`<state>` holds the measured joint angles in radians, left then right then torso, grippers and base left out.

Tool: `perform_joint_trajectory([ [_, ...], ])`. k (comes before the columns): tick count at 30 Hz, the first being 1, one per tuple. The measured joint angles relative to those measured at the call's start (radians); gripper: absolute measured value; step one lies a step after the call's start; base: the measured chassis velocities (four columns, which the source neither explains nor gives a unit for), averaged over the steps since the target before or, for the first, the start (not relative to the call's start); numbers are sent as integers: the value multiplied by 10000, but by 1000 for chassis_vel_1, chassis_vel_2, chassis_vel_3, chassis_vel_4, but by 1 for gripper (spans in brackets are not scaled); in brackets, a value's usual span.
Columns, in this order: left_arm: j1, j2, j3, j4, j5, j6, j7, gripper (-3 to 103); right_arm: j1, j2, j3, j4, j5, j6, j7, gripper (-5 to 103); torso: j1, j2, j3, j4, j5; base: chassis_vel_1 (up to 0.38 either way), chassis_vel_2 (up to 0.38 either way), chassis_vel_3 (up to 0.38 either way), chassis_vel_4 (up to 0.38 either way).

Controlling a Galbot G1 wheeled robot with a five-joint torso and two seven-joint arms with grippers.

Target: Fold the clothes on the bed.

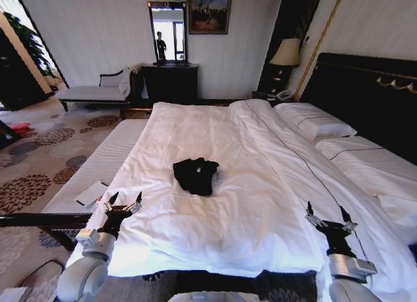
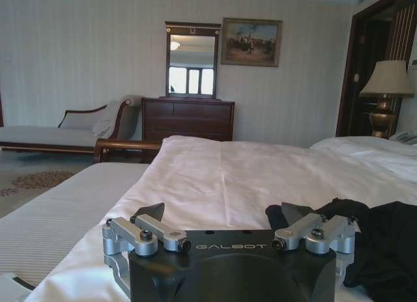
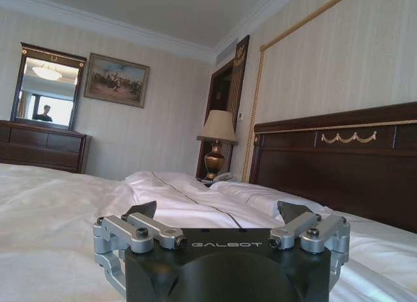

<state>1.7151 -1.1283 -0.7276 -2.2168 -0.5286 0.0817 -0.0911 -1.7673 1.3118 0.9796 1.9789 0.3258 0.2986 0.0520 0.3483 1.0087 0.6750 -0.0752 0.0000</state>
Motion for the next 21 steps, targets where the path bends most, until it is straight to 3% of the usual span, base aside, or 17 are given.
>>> perform_joint_trajectory([
  [11,-59,-6,97,40,16,-7,5,100,-92,-39,118,-101,-73,107,-145,100,0,0,0,-1,0,-34,30,30,-31],
  [21,-221,107,152,261,27,109,6,100,-36,-69,-77,58,-314,-115,313,100,5,-3,2,0,0,-38,47,43,-50],
])
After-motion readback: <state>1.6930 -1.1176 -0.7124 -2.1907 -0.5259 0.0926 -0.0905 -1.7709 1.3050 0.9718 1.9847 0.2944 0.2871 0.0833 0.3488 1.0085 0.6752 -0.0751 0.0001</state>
